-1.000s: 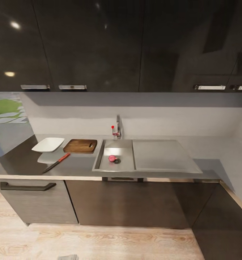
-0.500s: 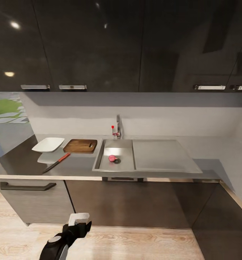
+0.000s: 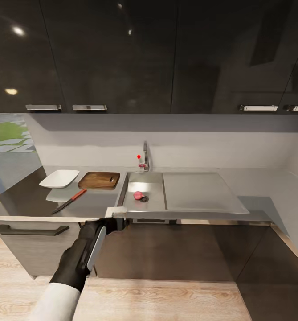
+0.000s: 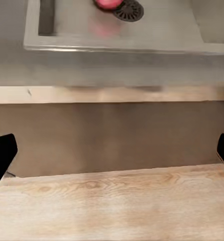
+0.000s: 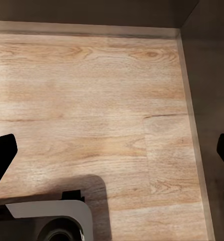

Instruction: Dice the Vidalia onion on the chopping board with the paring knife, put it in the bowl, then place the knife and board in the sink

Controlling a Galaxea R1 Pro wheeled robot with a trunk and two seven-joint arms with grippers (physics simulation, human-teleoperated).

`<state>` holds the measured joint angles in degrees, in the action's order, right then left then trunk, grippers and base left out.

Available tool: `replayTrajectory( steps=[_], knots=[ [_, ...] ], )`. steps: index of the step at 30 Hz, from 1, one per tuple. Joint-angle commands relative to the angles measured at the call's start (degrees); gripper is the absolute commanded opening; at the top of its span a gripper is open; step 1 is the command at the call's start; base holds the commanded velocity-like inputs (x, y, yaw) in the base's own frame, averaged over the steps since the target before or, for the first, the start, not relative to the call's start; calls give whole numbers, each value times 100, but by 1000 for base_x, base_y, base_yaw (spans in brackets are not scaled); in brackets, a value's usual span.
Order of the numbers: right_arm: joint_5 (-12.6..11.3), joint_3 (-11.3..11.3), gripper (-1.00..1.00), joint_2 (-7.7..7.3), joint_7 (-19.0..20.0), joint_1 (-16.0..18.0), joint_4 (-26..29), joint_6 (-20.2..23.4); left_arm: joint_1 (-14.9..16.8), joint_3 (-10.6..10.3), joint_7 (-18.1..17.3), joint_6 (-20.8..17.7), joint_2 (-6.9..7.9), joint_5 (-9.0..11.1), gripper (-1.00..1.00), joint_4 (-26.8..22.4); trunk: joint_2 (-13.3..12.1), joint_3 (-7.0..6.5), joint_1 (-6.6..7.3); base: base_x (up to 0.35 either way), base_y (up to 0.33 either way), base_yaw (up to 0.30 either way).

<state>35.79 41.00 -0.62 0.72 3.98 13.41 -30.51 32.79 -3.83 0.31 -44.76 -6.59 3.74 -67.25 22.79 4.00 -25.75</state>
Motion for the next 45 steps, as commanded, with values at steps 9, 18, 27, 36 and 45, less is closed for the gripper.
replayTrajectory(
  steps=[9,18,27,36,45],
  knots=[
    [51,48,100,1,8,7,-5,-21,2435,-28,359,-317,-217,46,100,2743,13,14,-3,0,0,0],
    [51,66,100,-9,8,9,-5,-9,2678,-52,495,-245,-179,48,100,3182,13,68,-3,0,0,0],
    [51,58,100,-8,8,7,-5,-8,2676,-56,496,-235,-176,48,100,3269,13,152,-3,188,-17,0],
    [51,57,100,-8,8,7,-5,-9,2677,-59,496,-233,-181,48,100,3297,13,236,-3,321,-83,0],
    [51,57,100,-8,8,7,-5,-9,2679,-64,491,-235,-196,48,100,3297,13,321,-3,145,-84,0]
  ],
)
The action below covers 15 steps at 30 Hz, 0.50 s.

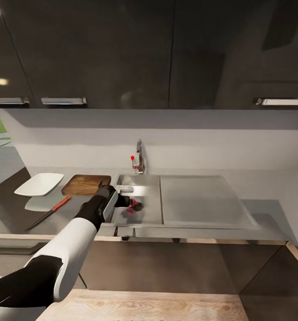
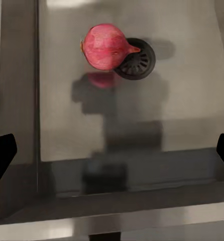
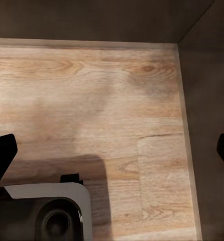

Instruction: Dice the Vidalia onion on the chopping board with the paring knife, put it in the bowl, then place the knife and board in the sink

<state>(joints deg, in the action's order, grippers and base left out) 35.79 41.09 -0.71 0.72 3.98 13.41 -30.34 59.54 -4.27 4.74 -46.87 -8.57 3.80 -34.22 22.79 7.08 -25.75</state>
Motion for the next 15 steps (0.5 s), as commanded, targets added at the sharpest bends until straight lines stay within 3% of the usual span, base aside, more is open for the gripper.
replayTrajectory(
  steps=[1,10,15],
  knots=[
    [51,48,100,1,8,7,-5,-26,5,-21,47,-22,1,42,100,-6,13,22,-3,13,-8,0],
    [51,48,100,1,8,8,-5,-24,2,-21,44,-15,11,42,100,-7,13,106,-3,5,-2,0],
    [51,48,100,1,8,8,-5,-24,1,-21,44,-15,8,42,100,-6,13,153,-3,206,0,0]
  ],
)
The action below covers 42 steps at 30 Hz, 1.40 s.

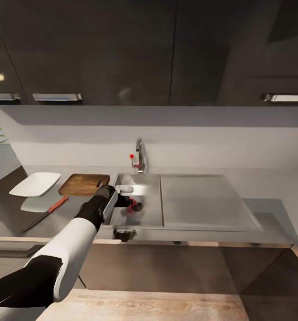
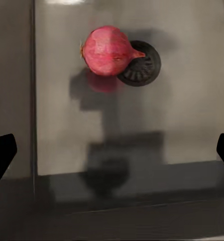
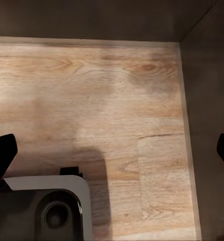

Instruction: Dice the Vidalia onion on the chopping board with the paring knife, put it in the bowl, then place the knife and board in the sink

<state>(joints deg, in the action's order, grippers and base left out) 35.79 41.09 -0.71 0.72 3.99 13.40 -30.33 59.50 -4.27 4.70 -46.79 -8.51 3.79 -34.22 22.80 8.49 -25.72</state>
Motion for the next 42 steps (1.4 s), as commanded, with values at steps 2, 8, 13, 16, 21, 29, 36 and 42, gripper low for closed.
replayTrajectory(
  steps=[2,8,13,16,21,29,36,42],
  knots=[
    [51,48,100,1,8,6,-4,-25,2,-21,48,-24,0,42,100,-6,12,31,-6,308,0,0],
    [51,48,100,1,8,7,-4,-26,3,-21,48,-24,-1,42,100,-5,12,87,-6,332,0,0],
    [51,48,100,1,8,5,-4,-26,6,-21,48,-24,-7,42,100,-6,12,134,-6,204,0,0],
    [51,48,100,1,8,8,-4,-25,5,-24,48,-24,-9,42,100,-5,12,162,-6,122,0,0],
    [51,48,100,1,8,6,-4,-25,5,-37,48,-24,-10,42,100,-4,12,209,-6,120,-26,0],
    [51,48,100,1,8,8,-4,-25,5,-151,48,-17,-10,42,100,-4,12,284,-6,125,-77,0],
    [51,48,100,1,8,6,-4,-25,4,-161,48,373,-6,42,100,17,12,349,-6,16,-9,0],
    [51,48,100,1,8,7,-4,-25,5,-162,48,440,-2,42,100,87,12,406,-6,1,-1,0]
  ],
)
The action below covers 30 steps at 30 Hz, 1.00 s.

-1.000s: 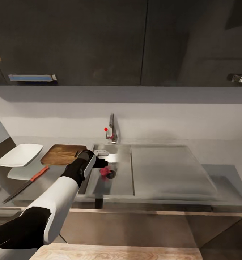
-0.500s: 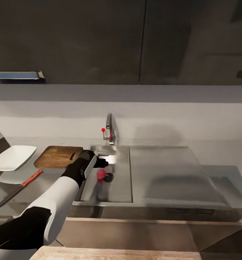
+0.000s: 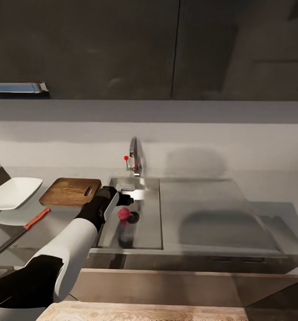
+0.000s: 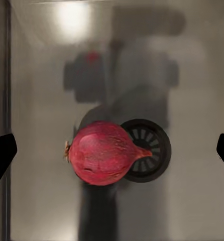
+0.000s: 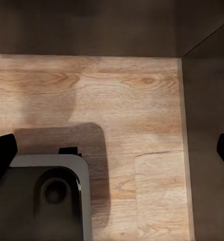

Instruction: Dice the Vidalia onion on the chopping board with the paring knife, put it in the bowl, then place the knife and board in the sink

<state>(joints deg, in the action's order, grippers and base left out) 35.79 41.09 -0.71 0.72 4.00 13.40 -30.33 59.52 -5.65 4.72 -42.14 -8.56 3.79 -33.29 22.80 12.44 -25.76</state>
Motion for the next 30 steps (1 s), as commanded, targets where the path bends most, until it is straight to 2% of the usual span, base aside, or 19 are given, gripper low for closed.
replayTrajectory(
  steps=[1,30],
  knots=[
    [51,47,100,1,8,6,-4,-26,5,-24,47,-21,3,43,100,-1,12,21,-3,0,0,0],
    [51,48,100,1,8,7,-4,-26,0,-24,12,-5,12,43,100,173,12,293,-3,39,0,0]
  ],
)
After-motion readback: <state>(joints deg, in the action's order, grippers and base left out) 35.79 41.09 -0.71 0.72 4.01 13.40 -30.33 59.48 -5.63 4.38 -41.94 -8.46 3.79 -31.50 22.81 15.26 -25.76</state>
